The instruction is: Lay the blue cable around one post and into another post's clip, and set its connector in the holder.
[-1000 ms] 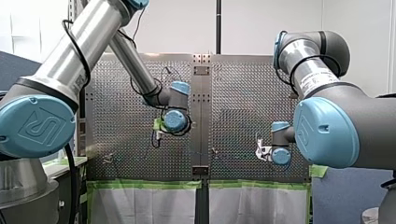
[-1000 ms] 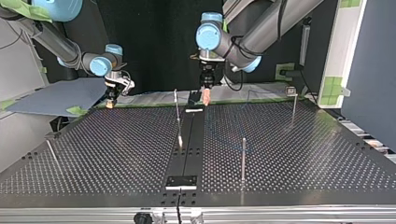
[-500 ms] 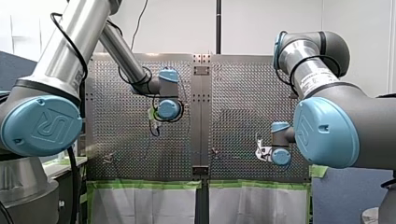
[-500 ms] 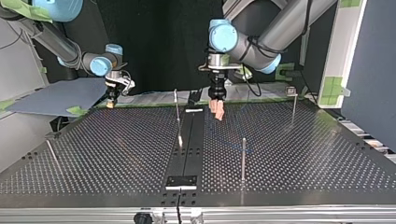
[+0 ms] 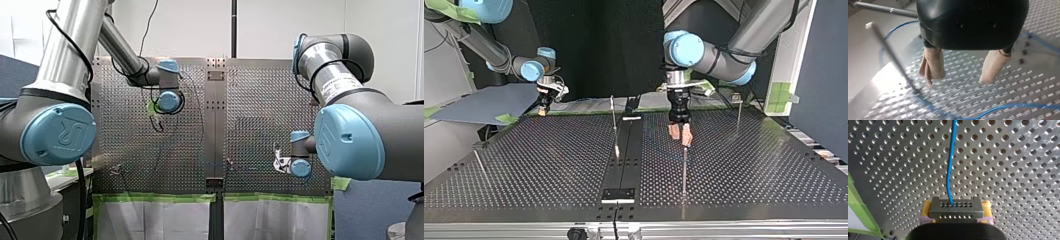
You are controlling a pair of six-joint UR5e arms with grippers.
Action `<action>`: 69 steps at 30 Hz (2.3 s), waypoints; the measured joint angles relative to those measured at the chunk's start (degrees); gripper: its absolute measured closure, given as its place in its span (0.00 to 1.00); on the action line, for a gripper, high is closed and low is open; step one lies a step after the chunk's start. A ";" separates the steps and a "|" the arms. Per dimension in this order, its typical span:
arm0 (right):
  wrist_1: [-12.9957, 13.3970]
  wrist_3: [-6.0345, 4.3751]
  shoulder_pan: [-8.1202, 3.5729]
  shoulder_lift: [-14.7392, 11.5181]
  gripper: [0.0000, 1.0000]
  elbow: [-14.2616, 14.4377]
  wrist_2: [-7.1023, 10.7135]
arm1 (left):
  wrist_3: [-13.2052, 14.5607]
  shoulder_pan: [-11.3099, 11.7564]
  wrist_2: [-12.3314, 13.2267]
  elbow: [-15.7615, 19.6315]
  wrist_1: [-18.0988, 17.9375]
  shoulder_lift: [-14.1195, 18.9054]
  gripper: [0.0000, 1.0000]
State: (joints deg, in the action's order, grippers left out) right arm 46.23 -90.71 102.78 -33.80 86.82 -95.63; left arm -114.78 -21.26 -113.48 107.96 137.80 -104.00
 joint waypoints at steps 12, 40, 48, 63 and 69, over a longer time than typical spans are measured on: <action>-0.19 -0.17 0.17 0.13 1.00 -0.29 0.00 | -5.75 4.76 -0.88 -0.04 -0.09 5.74 0.00; -2.23 0.33 0.50 0.12 1.00 -1.26 -0.12 | -20.75 6.69 7.78 -0.94 3.11 3.04 0.00; -2.25 0.47 0.62 0.16 1.00 -1.25 -0.09 | -24.65 6.39 7.75 -2.55 3.50 2.56 0.00; -1.77 0.60 0.69 0.26 1.00 -1.26 0.00 | -32.30 5.90 5.13 -9.85 7.52 -4.22 0.00; -1.93 0.67 0.52 0.25 1.00 -1.26 -0.27 | -35.63 6.39 5.11 -12.19 8.14 -4.80 0.00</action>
State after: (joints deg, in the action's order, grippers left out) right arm 44.29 -90.04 103.30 -33.55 85.57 -95.91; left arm -150.40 -14.87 -108.37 95.77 145.94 -108.80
